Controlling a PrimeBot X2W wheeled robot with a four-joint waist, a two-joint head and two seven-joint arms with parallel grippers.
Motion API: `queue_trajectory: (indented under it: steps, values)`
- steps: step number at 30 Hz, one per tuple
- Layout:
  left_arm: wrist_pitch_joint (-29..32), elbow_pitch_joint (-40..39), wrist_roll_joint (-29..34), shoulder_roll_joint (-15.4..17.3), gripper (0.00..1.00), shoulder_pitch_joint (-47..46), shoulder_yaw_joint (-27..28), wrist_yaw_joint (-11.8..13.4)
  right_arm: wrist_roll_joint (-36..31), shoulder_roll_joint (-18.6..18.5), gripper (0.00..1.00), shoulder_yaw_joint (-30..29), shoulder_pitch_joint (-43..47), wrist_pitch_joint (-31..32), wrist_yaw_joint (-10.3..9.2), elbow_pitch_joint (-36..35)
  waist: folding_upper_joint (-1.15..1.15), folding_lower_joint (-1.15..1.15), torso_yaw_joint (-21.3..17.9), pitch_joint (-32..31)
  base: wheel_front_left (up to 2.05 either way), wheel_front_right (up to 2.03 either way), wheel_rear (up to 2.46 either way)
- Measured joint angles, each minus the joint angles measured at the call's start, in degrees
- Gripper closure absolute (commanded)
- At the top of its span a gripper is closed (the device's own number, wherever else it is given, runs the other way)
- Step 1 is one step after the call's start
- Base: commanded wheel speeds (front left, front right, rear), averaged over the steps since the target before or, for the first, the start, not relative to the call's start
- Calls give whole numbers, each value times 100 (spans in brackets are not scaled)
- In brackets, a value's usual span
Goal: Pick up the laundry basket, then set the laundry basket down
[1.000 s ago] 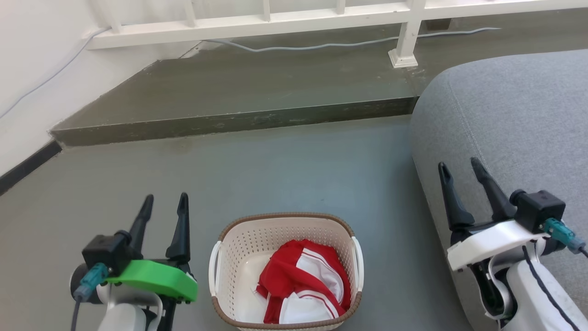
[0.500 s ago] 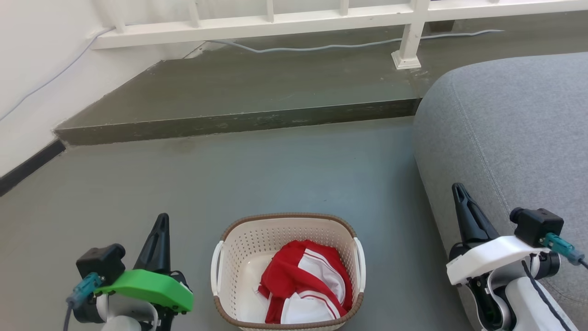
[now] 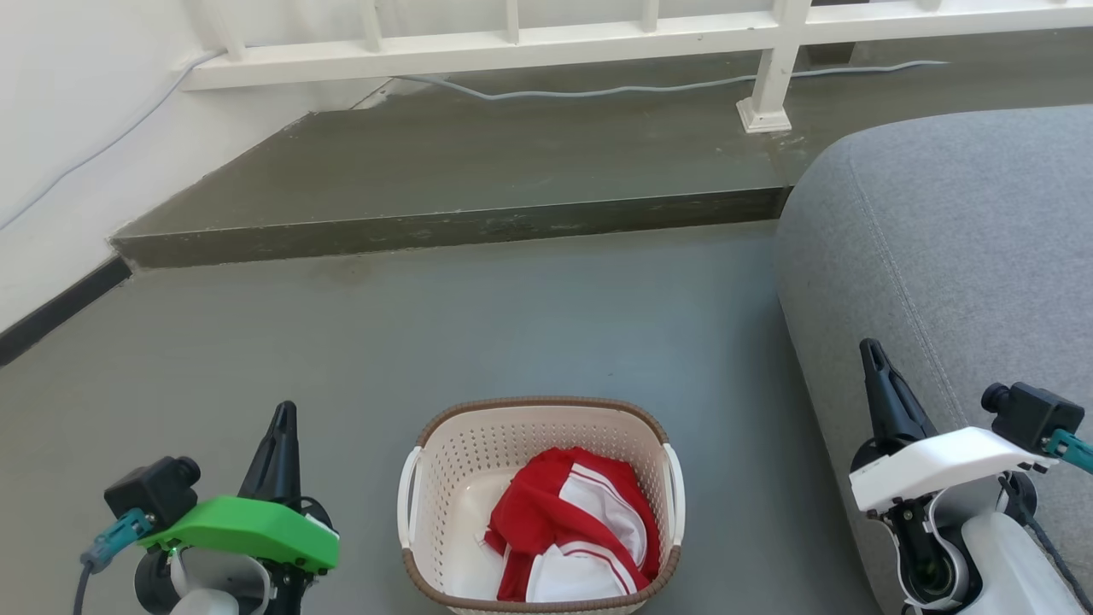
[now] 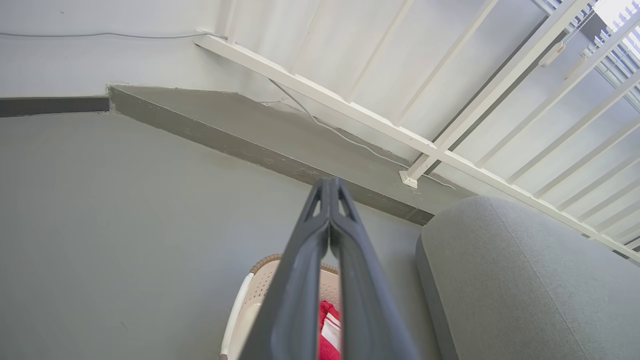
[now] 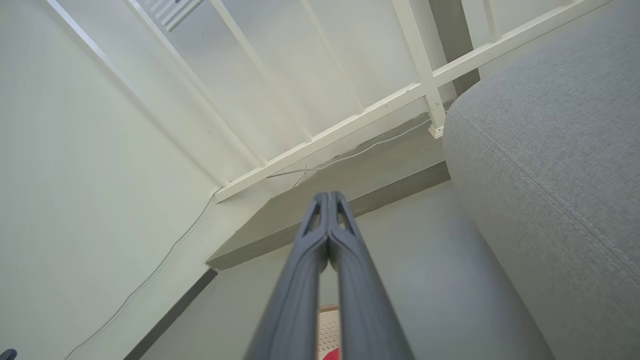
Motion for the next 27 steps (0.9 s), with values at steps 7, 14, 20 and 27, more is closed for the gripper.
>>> queue_trajectory:
  steps: [7, 14, 20, 27]
  values:
    - [148, 1, -454, -3, 100, 0, 127, -1, 501, 52, 100, -144, -1, 135, 49, 5, 0, 0, 35, -10, 0, 0, 0]
    - [272, 2, -958, -5, 100, 0, 215, -45, 983, 67, 100, -278, -3, 279, 54, 16, 0, 0, 69, -20, 0, 0, 0]
    - [425, 3, -1366, -9, 100, 0, 335, -49, 1422, 86, 100, -411, -8, 410, 104, 35, 0, 0, 99, -29, 0, 0, 0]
    - [555, 2, -1803, -10, 100, 0, 414, -53, 1917, 143, 100, -567, -10, 541, 152, 67, 0, 0, 132, -39, 0, 0, 0]
